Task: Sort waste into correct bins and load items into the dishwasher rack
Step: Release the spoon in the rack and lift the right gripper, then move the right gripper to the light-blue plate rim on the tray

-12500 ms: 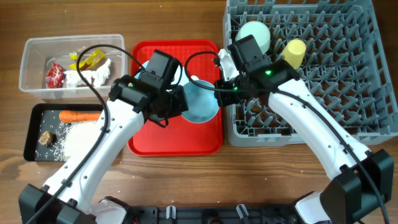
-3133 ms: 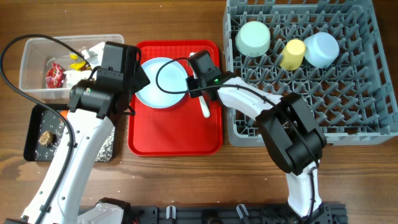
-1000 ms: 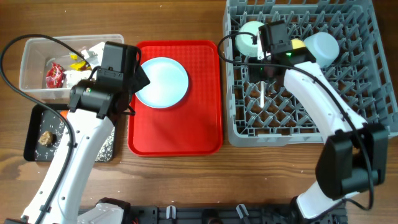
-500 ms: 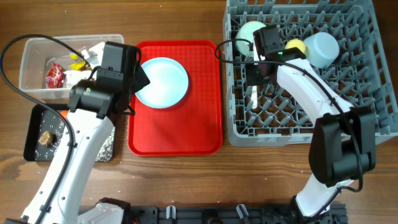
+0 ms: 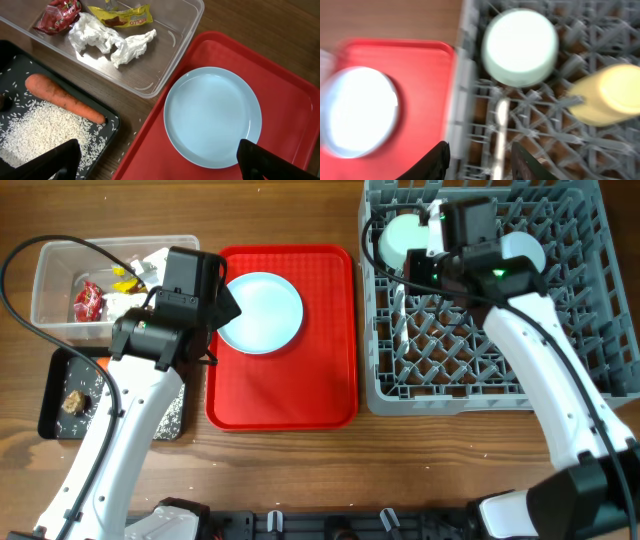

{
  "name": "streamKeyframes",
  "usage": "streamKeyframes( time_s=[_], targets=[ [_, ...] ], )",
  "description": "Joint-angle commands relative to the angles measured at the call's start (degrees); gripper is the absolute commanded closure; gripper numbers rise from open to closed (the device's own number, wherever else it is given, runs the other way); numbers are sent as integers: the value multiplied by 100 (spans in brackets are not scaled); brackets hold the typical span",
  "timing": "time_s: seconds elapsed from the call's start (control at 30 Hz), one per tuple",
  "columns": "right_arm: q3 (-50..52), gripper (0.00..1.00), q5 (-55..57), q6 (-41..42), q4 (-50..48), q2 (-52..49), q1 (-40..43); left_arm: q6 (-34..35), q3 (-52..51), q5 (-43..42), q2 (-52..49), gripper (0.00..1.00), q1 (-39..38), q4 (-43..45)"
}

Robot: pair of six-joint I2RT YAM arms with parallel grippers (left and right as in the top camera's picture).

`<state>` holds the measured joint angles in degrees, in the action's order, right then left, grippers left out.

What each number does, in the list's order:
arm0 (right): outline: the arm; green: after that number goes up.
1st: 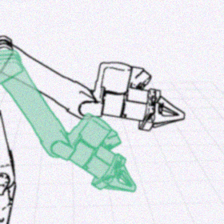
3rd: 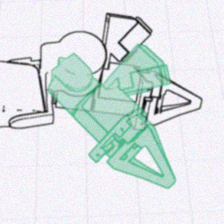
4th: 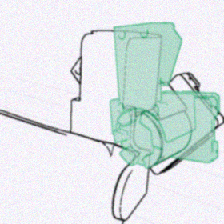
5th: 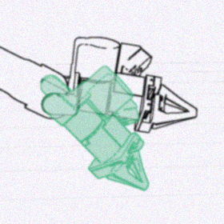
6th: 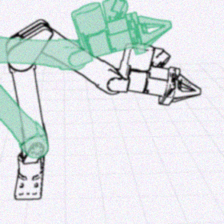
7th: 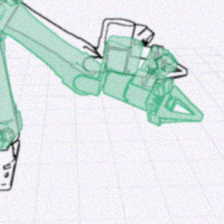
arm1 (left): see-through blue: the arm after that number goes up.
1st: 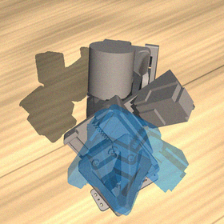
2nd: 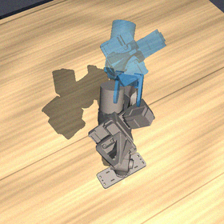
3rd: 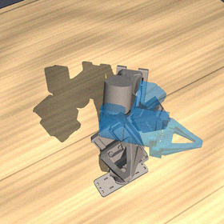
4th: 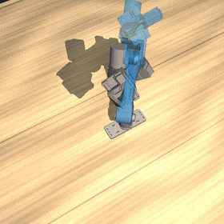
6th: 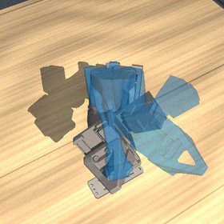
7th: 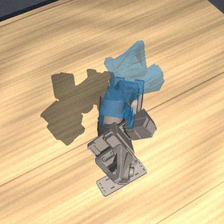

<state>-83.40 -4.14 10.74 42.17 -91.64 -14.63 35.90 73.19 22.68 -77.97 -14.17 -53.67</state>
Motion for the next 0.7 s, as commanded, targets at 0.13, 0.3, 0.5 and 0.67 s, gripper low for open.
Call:
streamKeyframes(
  time_s=[0.13, 0.3, 0.5, 0.67],
  targets=[
    [-70, 59, -1067, 872, -529, -507, -765, 52, 44, 96, 116, 0, 20, 2],
    [-70, 58, -647, 1222, -1165, -1399, -1429, 52, 44, 96, 116, 0, 20, 0],
    [-70, 0, -745, 1338, -2048, -2527, -1832, 52, 44, 96, 116, 0, 20, 2],
    [-70, 18, -715, 1318, -2789, -3254, -1829, 52, 44, 96, 116, 0, 20, 0]
  ],
)
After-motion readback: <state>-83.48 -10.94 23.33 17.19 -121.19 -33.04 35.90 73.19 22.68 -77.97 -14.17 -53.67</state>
